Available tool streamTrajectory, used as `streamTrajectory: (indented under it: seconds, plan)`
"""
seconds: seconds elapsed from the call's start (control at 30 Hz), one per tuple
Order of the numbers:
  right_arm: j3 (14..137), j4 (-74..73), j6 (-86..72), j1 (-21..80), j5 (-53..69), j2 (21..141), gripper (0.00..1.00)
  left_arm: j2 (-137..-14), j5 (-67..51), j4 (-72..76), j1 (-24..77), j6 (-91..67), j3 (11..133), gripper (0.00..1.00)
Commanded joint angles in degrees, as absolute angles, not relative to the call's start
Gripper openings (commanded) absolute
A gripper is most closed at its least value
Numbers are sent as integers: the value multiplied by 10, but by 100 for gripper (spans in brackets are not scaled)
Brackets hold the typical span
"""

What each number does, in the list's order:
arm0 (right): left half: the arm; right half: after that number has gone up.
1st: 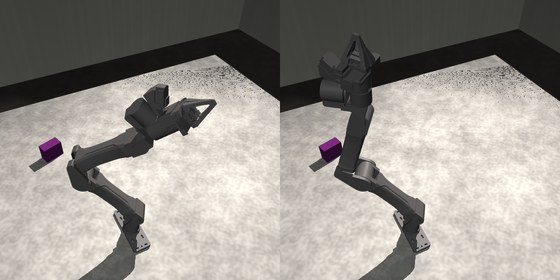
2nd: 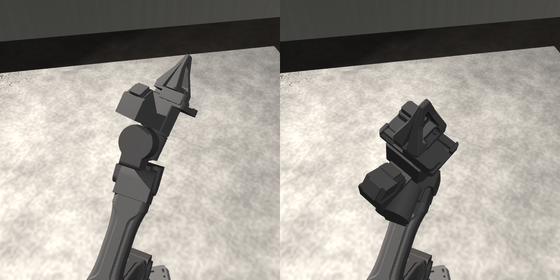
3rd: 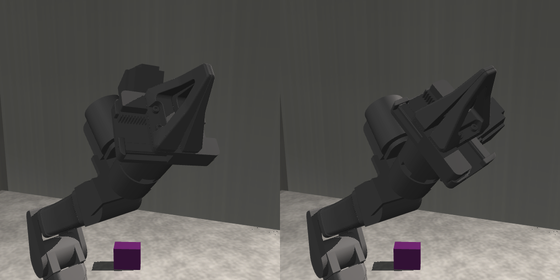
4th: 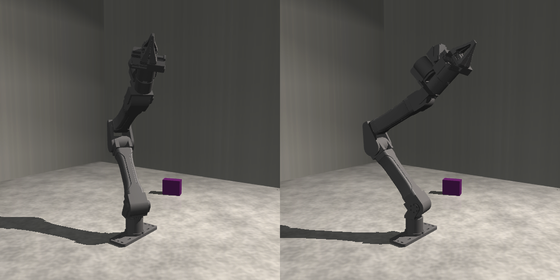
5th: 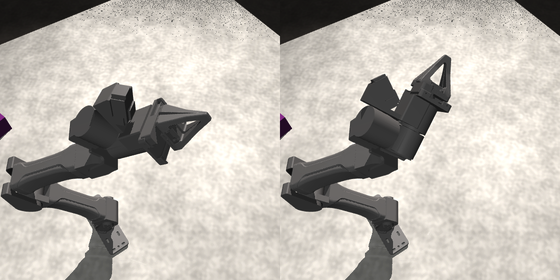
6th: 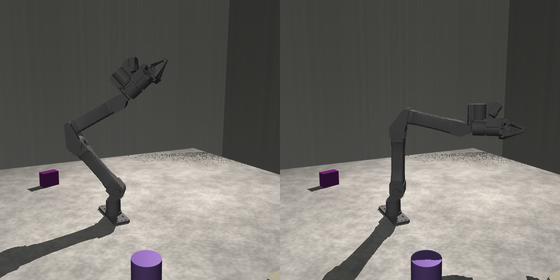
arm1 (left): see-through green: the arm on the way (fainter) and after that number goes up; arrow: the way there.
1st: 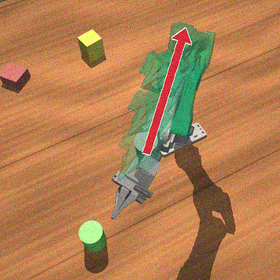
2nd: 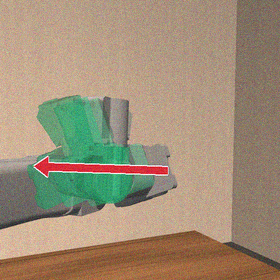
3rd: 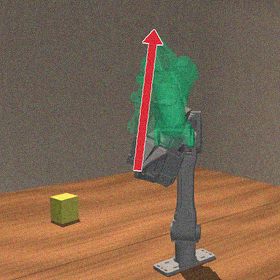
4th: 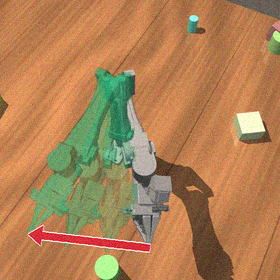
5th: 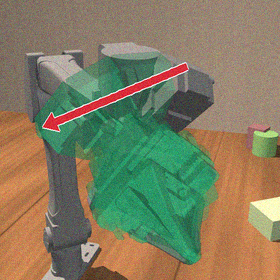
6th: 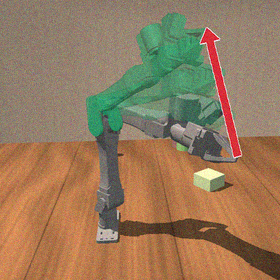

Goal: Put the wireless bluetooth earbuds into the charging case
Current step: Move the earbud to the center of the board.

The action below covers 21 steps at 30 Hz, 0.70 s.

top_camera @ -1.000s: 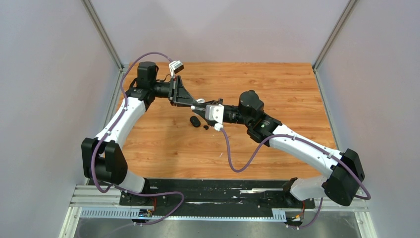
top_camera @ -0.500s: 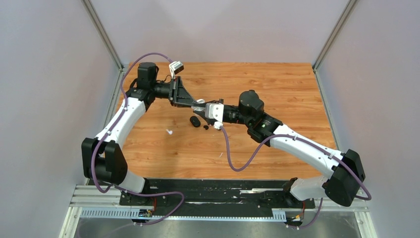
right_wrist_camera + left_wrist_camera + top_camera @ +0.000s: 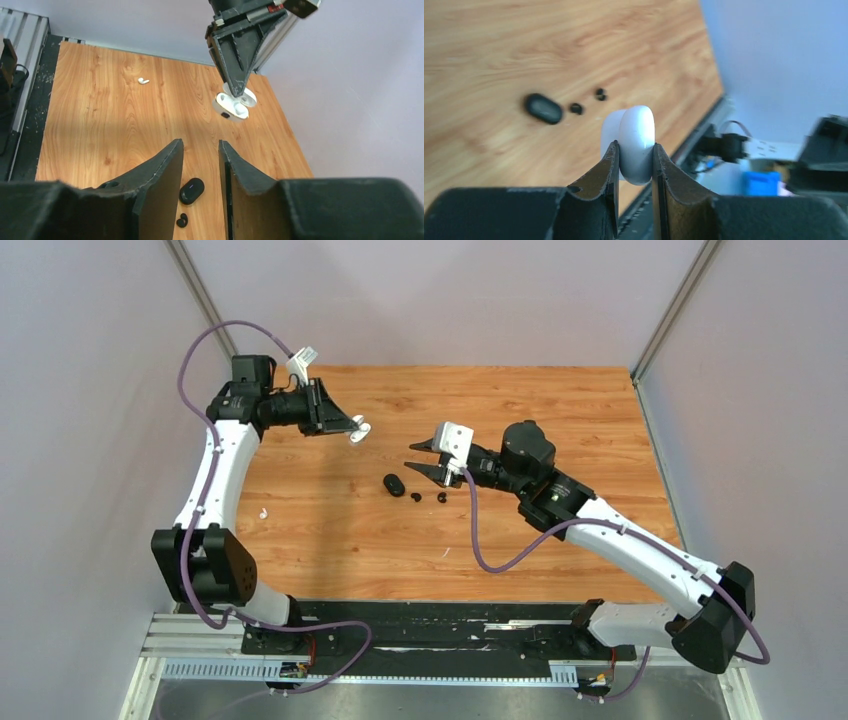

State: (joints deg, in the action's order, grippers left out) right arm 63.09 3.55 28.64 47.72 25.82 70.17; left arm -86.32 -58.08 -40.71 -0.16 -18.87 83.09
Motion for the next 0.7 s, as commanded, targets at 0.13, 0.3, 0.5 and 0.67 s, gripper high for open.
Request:
streamTrajectory:
  seconds: [0.13,0.3,0.5,0.67]
  plan:
    - [632,16,143,440,190,696,42,-832,-346,-551,2,18,906,0]
    - [639,5,82,408,209,744,45,-818,-259,-549,2,48,936,0]
    - [712,-37,78,411,316,862,45,-774,-199,-572,2,71,990,0]
    - [781,-24,58,453,308,1012,47,-744,-205,-576,2,62,1040,0]
